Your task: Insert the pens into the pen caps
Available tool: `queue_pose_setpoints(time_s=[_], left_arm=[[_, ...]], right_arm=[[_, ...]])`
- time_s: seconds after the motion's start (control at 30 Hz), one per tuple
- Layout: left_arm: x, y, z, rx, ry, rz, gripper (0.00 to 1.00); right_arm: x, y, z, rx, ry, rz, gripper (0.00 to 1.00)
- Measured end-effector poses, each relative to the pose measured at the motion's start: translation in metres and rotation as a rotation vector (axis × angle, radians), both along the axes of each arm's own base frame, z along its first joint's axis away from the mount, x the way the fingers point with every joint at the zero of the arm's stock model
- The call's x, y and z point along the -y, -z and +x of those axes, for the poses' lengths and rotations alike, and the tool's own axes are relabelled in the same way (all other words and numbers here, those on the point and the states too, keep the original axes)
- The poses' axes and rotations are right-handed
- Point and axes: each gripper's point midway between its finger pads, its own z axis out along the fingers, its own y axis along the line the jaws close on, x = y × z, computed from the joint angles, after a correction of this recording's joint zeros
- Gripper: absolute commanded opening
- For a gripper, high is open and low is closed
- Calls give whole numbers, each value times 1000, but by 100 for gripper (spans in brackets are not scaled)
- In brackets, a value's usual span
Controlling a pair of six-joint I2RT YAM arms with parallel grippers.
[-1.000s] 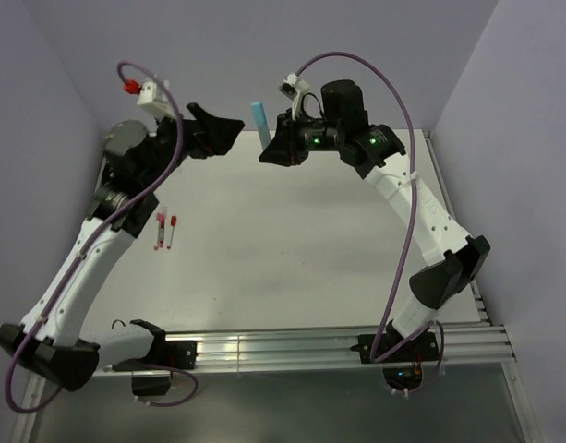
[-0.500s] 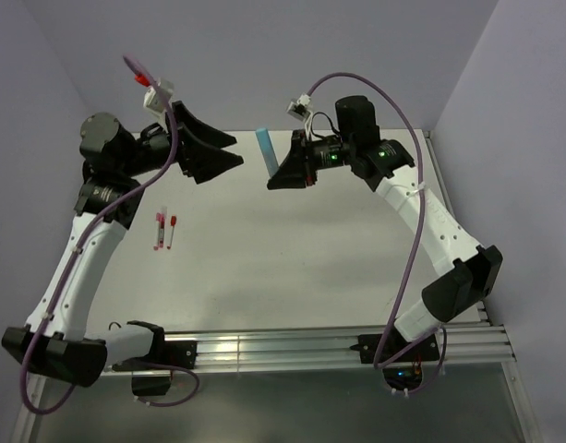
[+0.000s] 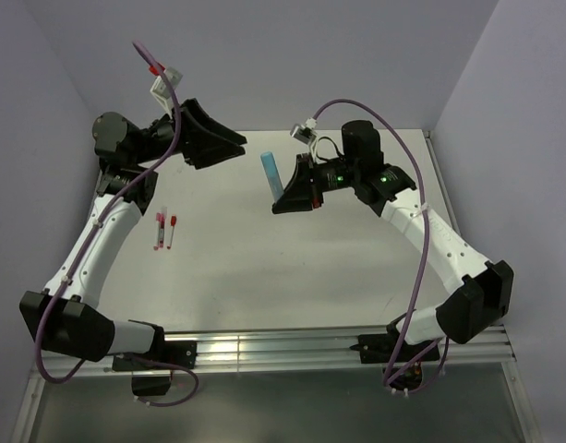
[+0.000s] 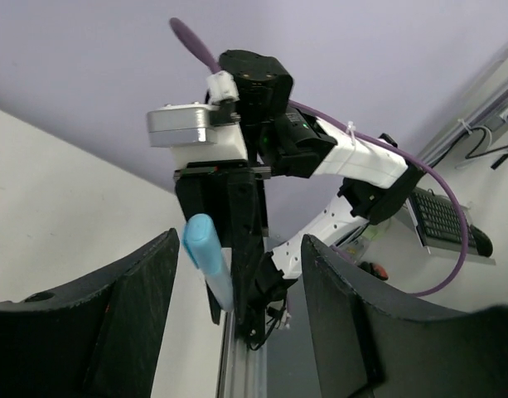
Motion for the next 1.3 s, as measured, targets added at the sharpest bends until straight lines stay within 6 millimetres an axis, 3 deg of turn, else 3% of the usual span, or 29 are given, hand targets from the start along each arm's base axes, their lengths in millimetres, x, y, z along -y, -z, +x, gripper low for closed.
queue_pose_setpoints(time_s=[0.2, 0.4, 0.67, 0.87, 0.97, 1.27, 1.3], left_arm=[[10, 11, 13, -62, -35, -3, 61], [30, 18, 5, -81, -4, 4, 57], [31, 16, 4, -60, 0, -9, 45], [34, 22, 3, -63, 7, -8, 44], [35, 24, 3, -69, 12, -5, 38], [36, 27, 3, -55, 11, -6, 0], [36, 27, 3, -48, 10, -4, 0]], right_arm=[[-4, -10, -3, 22, -3, 26, 0], [-9, -12, -7, 25, -15, 31, 0], [-11, -12, -6, 29, -2, 29, 0], [-12, -12, -7, 25, -5, 28, 0], [-12, -12, -7, 25, -6, 29, 0], [-14, -12, -8, 20, -11, 27, 0], [-14, -12, -8, 20, -11, 27, 0]])
